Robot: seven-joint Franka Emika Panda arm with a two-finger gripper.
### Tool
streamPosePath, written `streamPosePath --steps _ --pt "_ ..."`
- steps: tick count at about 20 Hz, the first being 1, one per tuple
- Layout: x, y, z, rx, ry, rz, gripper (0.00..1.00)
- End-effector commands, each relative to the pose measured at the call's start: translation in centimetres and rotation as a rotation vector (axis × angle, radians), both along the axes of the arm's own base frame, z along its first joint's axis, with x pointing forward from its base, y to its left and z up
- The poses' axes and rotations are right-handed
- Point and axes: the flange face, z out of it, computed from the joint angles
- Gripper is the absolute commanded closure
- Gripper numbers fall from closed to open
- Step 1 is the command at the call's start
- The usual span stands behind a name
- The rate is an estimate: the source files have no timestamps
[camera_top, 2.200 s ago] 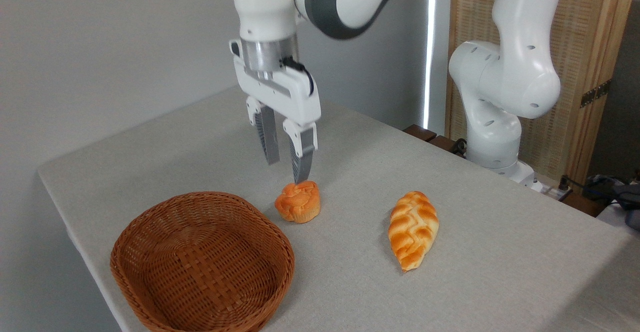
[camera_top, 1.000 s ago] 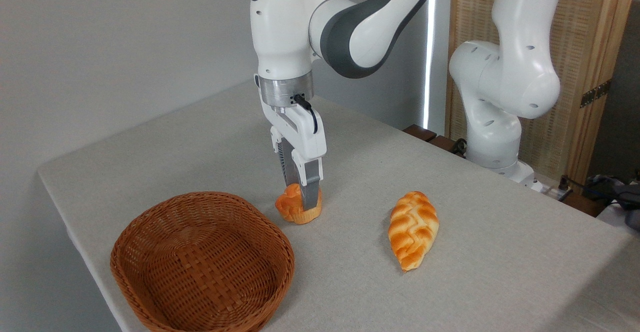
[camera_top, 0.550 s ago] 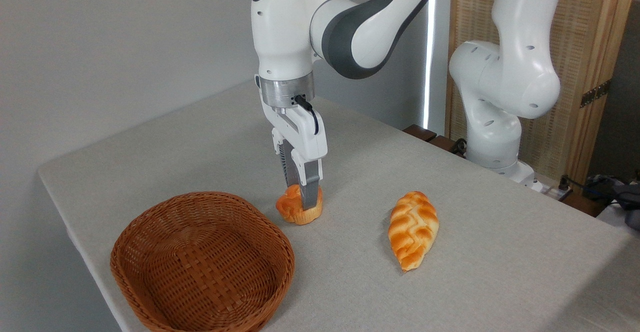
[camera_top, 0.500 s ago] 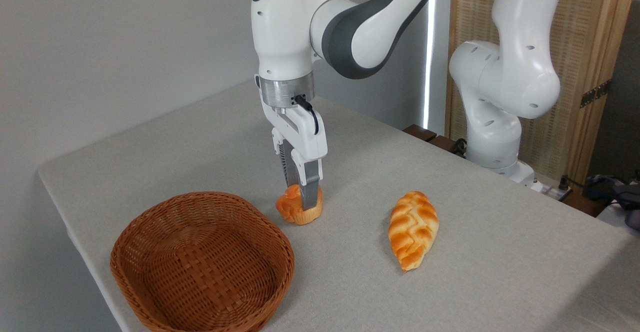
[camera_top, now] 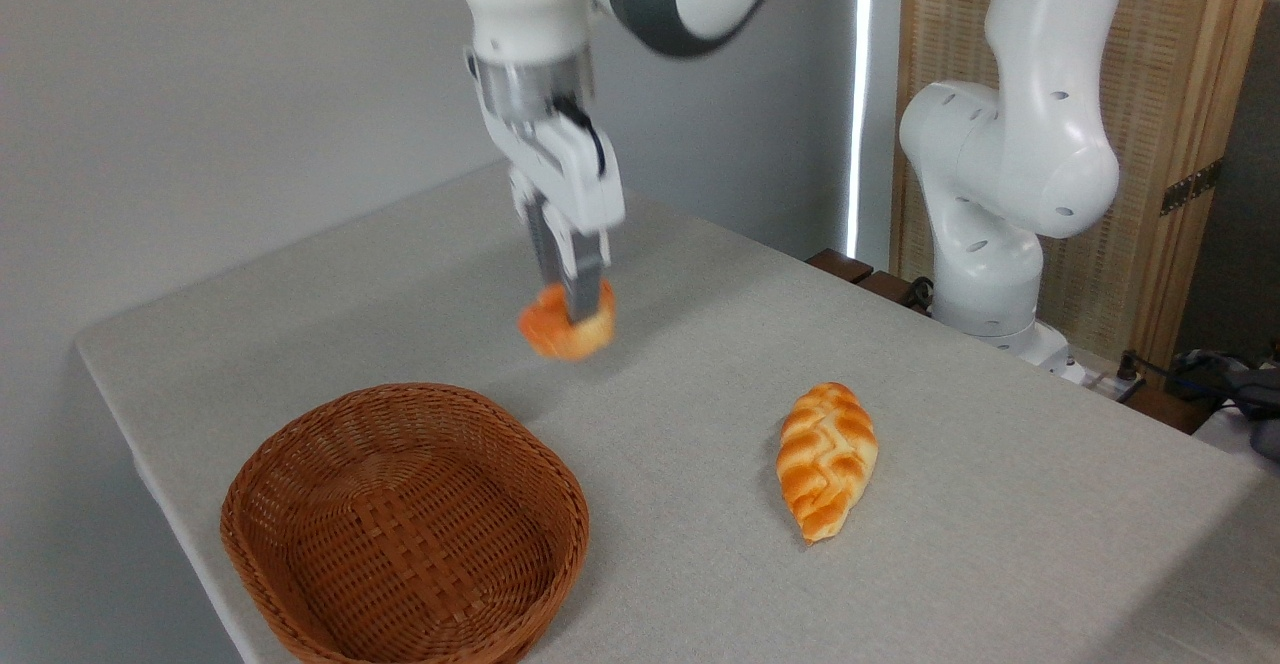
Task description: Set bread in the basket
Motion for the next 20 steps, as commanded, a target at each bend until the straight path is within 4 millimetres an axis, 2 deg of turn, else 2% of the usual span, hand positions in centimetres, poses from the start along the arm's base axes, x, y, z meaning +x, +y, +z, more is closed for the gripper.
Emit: streamPosePath --steps 1,4,6,7,8,10,11,12,13,14,15,20 --pt "6.3 1.0 4.8 -0.113 -0.028 0.067 0.6" --pt "11.9 1.6 5.0 -0.111 -0.064 0.117 0.59" --pt "15.1 2.2 2.4 -0.087 -0.07 0.143 0.59" --pt "15.8 2.1 1.6 -0.083 -0.086 0.145 0.59" --pt "16.9 1.8 -0.2 -0.079 -0.097 0.154 0.59" --pt "17.8 1.2 -2.3 -0.073 -0.094 0.155 0.55" --pt "18.1 1.0 -3.2 -0.065 -0.101 0.152 0.39" --pt "18.3 1.0 -3.6 -0.057 -0.099 0.15 0.27" --pt "18.3 1.0 -3.8 -0.055 -0.096 0.151 0.19" --pt "18.4 1.0 -3.8 -0.052 -0.097 0.15 0.04" --pt "18.4 1.0 -3.8 -0.052 -0.097 0.15 0.0" --pt "18.3 0.7 -3.9 -0.055 -0.091 0.169 0.0"
